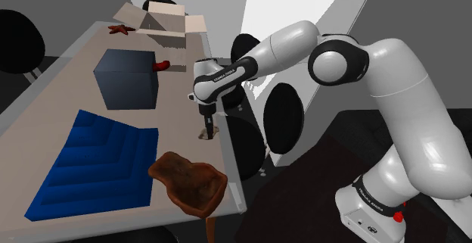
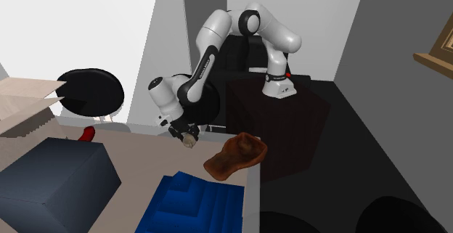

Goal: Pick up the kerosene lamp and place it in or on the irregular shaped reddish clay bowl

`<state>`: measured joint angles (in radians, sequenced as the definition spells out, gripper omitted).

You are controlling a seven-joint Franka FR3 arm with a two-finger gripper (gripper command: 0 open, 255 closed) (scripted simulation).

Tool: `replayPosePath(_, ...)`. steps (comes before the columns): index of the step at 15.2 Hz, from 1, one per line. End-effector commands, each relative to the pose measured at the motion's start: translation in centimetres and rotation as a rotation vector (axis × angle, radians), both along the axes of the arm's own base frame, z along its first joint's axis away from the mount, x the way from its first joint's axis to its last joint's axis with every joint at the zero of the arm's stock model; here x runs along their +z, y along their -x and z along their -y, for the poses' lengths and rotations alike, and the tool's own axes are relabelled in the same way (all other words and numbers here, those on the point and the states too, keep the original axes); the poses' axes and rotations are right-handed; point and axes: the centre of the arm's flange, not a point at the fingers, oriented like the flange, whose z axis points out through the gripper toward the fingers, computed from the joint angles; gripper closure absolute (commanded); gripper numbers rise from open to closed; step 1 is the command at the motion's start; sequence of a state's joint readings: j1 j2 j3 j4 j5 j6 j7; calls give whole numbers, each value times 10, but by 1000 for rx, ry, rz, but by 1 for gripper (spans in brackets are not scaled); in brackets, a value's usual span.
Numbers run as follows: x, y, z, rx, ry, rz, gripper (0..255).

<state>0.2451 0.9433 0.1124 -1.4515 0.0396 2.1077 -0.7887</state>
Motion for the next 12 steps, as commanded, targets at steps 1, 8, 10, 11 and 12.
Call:
replayPosePath(1,5,0,1,-1,0,1,255)
replayPosePath(8,42,0,1,-1,0,1,255)
replayPosePath(10,53,0,1,-1,1,1,255)
replayPosePath(11,58,0,1,-1,0,1,255)
replayPosePath(12,63,0,1,-1,0,1,255)
